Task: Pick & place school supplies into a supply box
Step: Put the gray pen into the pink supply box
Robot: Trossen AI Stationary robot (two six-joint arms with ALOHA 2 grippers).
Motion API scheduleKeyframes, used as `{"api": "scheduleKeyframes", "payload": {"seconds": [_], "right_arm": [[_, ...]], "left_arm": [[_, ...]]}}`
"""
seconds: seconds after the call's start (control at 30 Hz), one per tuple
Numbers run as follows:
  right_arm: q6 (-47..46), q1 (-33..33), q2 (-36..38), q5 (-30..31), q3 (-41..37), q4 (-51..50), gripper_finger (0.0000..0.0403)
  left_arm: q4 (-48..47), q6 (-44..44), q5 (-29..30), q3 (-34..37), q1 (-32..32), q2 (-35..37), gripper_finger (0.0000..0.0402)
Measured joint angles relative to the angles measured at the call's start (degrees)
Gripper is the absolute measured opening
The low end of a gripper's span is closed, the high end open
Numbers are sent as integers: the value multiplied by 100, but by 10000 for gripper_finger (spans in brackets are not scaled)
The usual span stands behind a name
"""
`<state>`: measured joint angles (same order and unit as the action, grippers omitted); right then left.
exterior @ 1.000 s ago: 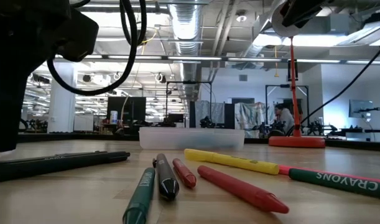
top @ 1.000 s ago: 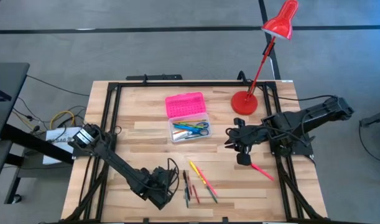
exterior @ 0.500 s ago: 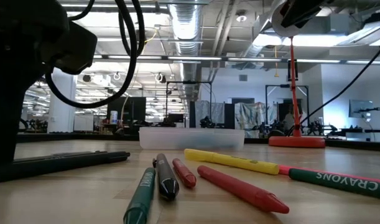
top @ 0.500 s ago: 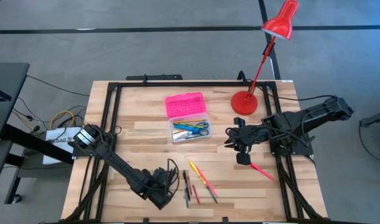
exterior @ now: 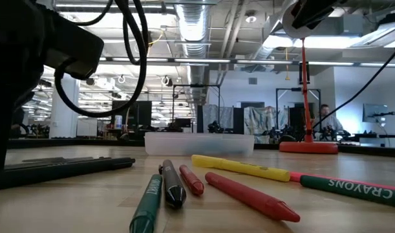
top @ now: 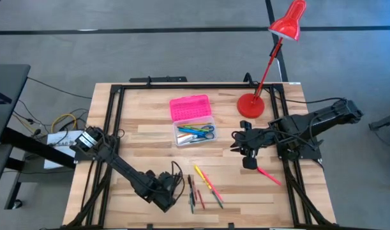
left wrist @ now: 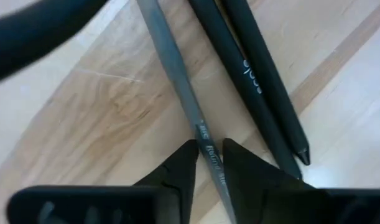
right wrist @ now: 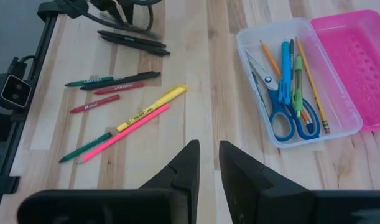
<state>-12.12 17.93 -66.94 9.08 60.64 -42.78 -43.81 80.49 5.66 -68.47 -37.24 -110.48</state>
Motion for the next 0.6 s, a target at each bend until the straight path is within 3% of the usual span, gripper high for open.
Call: {"api": "scheduleKeyframes", "payload": {"seconds": [0.27, 0.4, 0.6], "right_arm": [[-4, 11, 0, -4, 0, 0, 54], [-4, 11, 0, -4, 0, 0, 54], [-4, 11, 0, -4, 0, 0, 54]], "left_arm": [[-274, -1576, -88, 7, 73, -7, 12], [-643, -2101, -22, 11, 104, -11, 14], [-1458, -2038, 59, 20, 316, -22, 25]]}}
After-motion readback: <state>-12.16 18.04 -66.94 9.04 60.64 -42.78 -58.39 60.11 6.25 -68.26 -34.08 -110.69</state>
